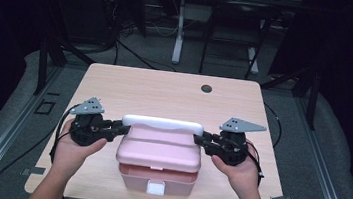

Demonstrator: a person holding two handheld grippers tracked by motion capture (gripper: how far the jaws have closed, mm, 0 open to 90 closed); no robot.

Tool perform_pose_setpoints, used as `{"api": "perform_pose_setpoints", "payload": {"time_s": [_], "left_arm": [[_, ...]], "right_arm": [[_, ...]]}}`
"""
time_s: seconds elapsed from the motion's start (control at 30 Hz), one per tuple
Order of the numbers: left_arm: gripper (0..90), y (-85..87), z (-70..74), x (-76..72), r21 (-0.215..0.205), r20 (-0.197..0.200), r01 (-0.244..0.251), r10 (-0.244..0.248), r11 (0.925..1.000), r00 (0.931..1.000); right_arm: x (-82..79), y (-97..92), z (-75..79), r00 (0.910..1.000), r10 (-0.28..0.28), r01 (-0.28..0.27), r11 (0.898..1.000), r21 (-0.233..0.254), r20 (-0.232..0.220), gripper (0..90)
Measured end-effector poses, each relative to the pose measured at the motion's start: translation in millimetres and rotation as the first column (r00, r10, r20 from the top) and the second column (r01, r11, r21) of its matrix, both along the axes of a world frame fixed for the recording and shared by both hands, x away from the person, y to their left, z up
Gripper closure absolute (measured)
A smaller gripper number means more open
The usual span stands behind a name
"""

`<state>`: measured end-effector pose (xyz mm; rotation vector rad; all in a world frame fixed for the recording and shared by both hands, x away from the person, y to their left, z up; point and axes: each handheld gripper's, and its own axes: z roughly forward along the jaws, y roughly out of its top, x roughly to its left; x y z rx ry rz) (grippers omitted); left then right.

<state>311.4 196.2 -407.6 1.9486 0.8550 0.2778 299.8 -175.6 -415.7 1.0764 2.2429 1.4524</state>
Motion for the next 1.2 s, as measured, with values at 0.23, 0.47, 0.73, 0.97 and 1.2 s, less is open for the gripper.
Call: {"api": "perform_pose_setpoints", "payload": {"time_s": [0.23,0.47,0.73,0.97,1.2], "left_arm": [[73.1,1.8,-0.4,4.2,-0.022,-0.011,0.003,-0.004,0.9998,0.9999],[72.2,5.6,-0.3,-2.4,-0.011,0.01,0.005,-0.005,0.9999,0.9999],[73.6,22.4,-8.6,-24.1,-0.002,0.014,0.0,0.0,1.0,0.9999],[84.2,30.4,-25.0,-41.7,-0.017,-0.013,0.02,-0.021,0.9996,0.9997],[89.5,36.4,-40.7,-52.1,-0.008,-0.049,0.028,-0.028,0.9996,0.9984]], "right_arm": [[1.5,-0.8,0.5,1.0,-0.005,0.005,1.0,0.024,-0.004,73.6],[0.9,-1.8,-0.6,0.9999,0.0,0.0,0.999,0.035,-0.014,73.6],[1.3,-1.9,-1.4,0.9999,-0.001,0.001,0.999,0.039,-0.015,73.7],[1.1,-1.6,-0.9,0.9999,-0.004,0.004,0.999,0.04,-0.013,73.6],[0.7,-1.3,-1.1,0.9999,-0.004,0.004,0.999,0.042,-0.011,73.6]]}}
